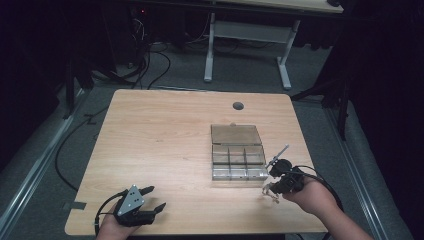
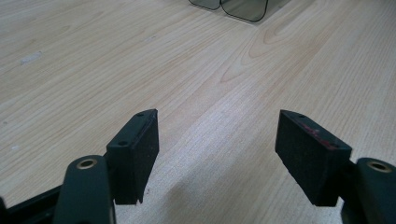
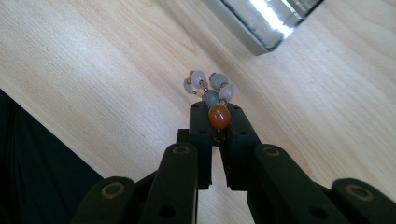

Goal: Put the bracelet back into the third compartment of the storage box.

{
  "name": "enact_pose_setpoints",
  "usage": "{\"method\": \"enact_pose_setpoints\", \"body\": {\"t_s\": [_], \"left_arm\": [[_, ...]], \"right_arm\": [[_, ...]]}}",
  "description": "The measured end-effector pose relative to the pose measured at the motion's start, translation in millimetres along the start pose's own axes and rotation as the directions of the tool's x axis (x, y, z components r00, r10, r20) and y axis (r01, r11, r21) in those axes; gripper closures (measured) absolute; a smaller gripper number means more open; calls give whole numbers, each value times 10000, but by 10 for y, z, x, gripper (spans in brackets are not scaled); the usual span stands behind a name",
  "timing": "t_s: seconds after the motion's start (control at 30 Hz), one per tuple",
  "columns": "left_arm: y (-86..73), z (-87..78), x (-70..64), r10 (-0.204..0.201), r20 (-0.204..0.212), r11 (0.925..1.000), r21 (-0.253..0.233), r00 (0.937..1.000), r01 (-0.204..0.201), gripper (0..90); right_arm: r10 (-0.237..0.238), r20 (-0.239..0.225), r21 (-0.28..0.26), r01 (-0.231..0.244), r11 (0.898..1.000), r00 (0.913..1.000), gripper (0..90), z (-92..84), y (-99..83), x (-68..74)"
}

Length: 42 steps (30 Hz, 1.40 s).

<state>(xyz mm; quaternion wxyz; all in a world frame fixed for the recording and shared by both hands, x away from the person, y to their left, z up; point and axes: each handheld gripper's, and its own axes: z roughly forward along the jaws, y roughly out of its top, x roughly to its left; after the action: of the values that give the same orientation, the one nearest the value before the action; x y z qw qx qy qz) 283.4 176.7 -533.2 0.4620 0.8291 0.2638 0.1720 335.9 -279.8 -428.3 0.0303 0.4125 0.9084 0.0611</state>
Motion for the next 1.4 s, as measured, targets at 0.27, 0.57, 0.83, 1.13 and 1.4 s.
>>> {"method": "enact_pose_setpoints", "body": {"t_s": [0.27,0.57,0.83,1.13,1.4], "left_arm": [[0,0,1,14,-17,10000,1,10000,-14,311],[-1,0,1,-19,-22,10000,-34,10000,19,311],[-1,-1,2,-13,-26,10000,-35,10000,13,311],[-1,-1,2,-18,-43,10000,-30,10000,18,311],[0,-8,7,-29,-6,10000,-3,10000,29,311]], "right_arm": [[114,83,-101,-113,9999,9999,842,-162,-14,-63],[312,27,-146,-312,9994,9995,842,-266,9,-95],[314,66,-59,-314,9995,9995,842,-300,31,-97],[316,96,-147,-315,9994,9995,841,-401,73,-120],[323,163,-272,-319,9991,9993,842,-555,172,-144]]}}
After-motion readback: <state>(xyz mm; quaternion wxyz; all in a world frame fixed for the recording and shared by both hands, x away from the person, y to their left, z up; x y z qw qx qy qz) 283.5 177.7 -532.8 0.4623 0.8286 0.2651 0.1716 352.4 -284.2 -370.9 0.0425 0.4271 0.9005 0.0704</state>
